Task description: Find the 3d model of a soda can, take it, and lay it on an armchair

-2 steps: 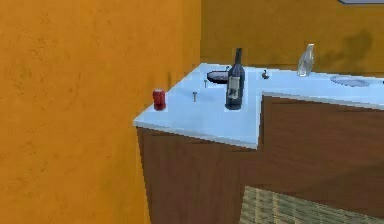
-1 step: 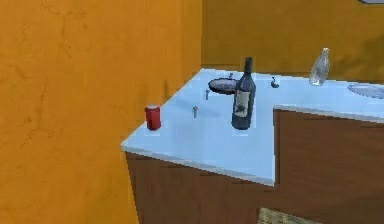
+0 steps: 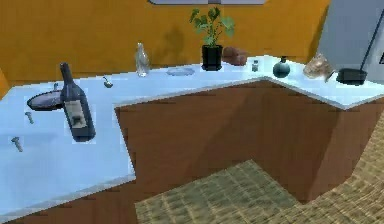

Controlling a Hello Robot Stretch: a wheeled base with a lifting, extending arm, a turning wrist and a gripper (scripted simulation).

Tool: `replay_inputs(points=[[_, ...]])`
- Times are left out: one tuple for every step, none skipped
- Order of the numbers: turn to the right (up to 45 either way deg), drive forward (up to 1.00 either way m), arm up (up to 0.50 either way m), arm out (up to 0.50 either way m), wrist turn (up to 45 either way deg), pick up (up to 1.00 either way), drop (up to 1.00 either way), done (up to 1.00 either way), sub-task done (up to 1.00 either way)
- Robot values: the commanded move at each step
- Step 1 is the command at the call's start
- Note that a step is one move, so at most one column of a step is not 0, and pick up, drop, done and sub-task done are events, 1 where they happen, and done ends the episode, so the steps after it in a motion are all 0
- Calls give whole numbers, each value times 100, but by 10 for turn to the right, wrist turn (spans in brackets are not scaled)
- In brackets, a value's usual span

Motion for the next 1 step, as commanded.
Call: replay_inputs(points=[[150, 0, 0, 0, 0, 0, 0, 0, 0]])
